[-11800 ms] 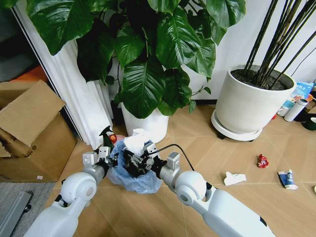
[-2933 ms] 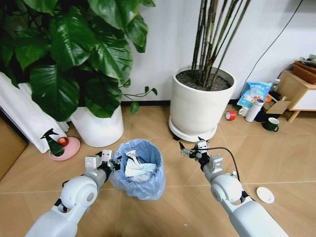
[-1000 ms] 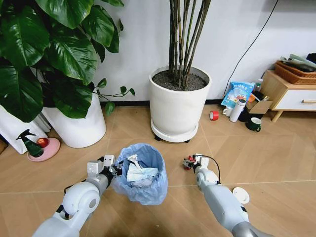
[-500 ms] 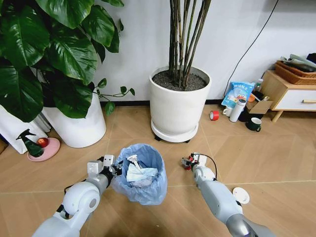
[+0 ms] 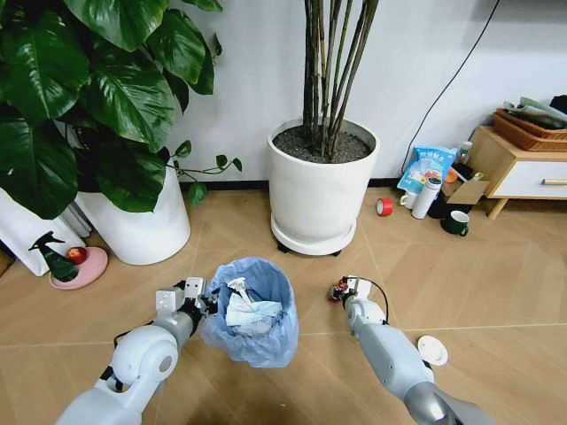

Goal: Pick up the trash bin and place the garbage on the floor into it.

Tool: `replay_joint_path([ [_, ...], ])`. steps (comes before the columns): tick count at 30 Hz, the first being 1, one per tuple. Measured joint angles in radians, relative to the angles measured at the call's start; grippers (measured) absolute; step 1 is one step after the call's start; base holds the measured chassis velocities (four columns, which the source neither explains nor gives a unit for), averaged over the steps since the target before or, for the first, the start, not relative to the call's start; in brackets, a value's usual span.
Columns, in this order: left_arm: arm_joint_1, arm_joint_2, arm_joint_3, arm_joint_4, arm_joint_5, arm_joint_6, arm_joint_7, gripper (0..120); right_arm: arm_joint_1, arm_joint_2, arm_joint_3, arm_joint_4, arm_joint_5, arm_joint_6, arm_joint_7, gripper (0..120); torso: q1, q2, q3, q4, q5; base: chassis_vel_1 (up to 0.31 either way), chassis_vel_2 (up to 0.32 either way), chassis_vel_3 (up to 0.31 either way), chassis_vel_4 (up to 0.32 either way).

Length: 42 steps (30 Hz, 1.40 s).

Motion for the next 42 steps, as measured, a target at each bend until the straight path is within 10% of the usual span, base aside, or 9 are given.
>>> replay_joint_path([
  [19, 0.009, -0.003, -0.006, -0.013, 0.0, 0.0, 0.0, 0, -0.072, -0.03, 0.013, 0.111, -0.003, 0.001, 0.001, 13, 0.0, 0.0, 0.0, 0.0, 0.0005, 0.0, 0.0, 0.0, 0.0],
  [42, -0.072, 0.035, -0.003, 0.037, -0.046, 0.0, 0.001, 0, -0.233, -0.331, -0.055, 0.936, 0.026, 0.027, -0.171, 12, 0.0, 0.0, 0.0, 0.0, 0.0001, 0.0, 0.0, 0.0, 0.0],
])
